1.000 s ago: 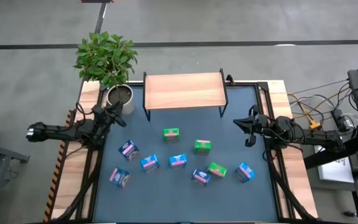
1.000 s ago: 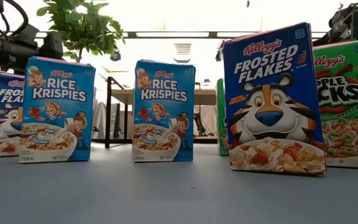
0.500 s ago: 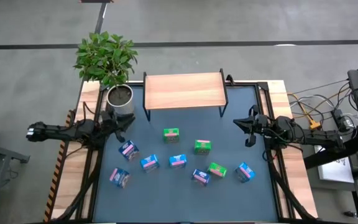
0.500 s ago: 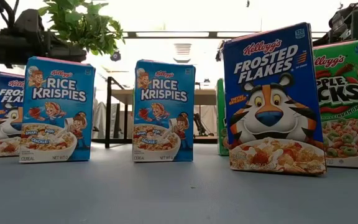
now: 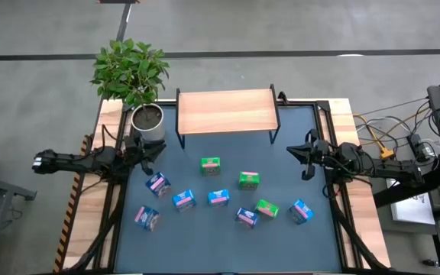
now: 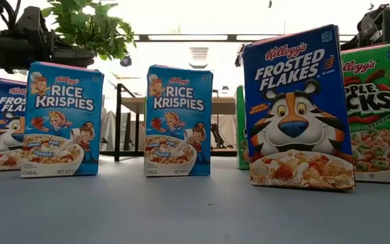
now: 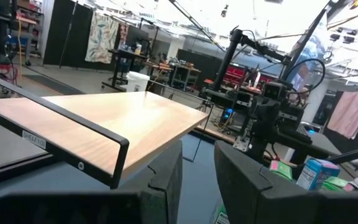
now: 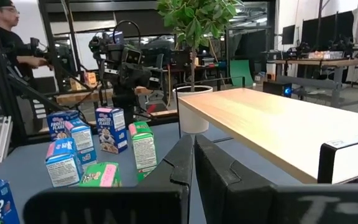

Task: Stack cereal on shelf
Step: Put the top left green cereal box on the shelf

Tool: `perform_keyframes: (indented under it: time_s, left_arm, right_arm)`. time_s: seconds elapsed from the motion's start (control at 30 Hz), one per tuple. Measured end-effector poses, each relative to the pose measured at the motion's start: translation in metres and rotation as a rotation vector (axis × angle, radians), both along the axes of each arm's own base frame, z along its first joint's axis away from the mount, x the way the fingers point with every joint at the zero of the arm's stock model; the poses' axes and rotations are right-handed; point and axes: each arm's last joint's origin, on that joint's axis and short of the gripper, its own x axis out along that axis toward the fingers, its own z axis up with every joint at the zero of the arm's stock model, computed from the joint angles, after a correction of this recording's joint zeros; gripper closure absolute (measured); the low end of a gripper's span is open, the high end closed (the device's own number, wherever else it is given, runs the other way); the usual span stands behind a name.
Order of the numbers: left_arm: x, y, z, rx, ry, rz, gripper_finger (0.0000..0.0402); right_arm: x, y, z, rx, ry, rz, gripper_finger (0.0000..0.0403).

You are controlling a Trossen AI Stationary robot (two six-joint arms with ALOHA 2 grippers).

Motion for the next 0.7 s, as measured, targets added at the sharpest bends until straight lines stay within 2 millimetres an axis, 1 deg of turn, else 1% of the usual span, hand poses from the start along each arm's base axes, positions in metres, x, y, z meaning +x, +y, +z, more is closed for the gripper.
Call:
perform_keyframes:
  time_s: [0.3, 0.7]
  left_arm:
    - [0.0, 0.0, 0.0, 0.019, 0.008, 0.002, 0.0324]
    - [0.0, 0.0, 0.0, 0.019, 0.009, 0.002, 0.0324]
  right_arm:
    - [-0.001, 0.0, 0.009, -0.018, -0.088, -0.001, 0.0394]
    - [-0.001, 0.0, 0.01, -0.015, -0.105, 0.0, 0.0394]
